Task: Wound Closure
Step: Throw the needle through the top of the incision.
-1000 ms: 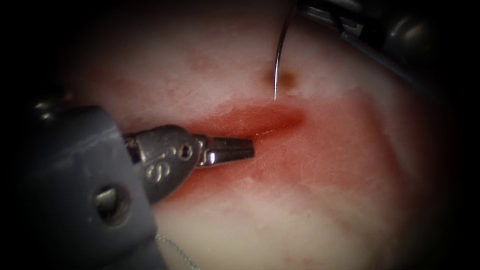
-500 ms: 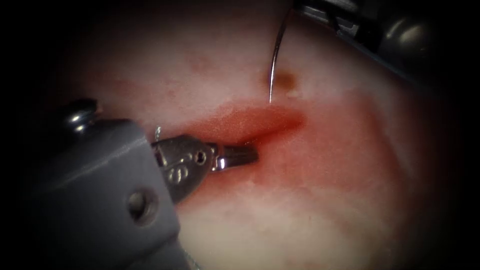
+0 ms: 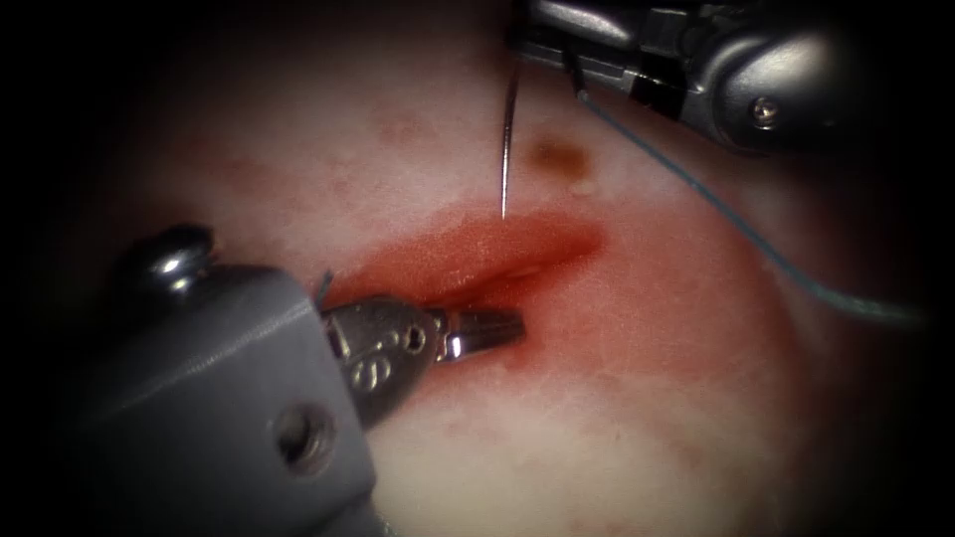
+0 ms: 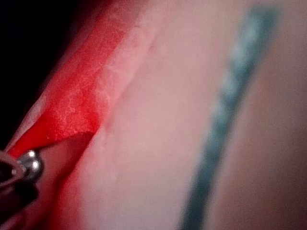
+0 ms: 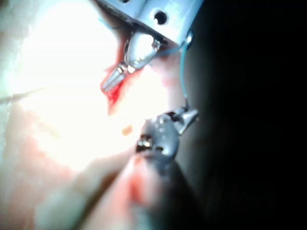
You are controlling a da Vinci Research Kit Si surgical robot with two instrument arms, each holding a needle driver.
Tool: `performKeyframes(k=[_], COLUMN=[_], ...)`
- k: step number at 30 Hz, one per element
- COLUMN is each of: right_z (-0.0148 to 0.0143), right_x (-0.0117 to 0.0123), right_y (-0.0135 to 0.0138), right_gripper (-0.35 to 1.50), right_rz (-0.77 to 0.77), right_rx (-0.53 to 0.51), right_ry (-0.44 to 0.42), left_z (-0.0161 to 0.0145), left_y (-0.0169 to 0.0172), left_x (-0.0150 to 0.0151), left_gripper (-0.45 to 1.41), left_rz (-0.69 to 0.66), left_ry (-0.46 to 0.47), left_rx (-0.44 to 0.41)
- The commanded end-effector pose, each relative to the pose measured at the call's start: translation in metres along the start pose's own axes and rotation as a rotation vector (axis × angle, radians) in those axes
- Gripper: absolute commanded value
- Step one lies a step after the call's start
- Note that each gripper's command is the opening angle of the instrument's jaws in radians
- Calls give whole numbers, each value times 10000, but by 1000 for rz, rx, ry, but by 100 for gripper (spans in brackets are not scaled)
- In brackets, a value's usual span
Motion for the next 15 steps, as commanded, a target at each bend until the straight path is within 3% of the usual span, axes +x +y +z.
performKeyframes(k=[1, 8, 15], right_z=[12, 15, 30], right_x=[0, 0, 5], right_y=[12, 8, 0], right_gripper=[-20, -16, -10], right_rz=[-5, -28, -46], right_rx=[-6, 26, 65], right_ry=[8, 35, 121], left_z=[3, 3, 2], left_y=[9, 10, 10], left_x=[-8, -10, -11], left_gripper=[-45, -45, -45], left_rz=[0, -15, -22], left_ry=[-3, -3, -3], left_rx=[-6, -6, -8])
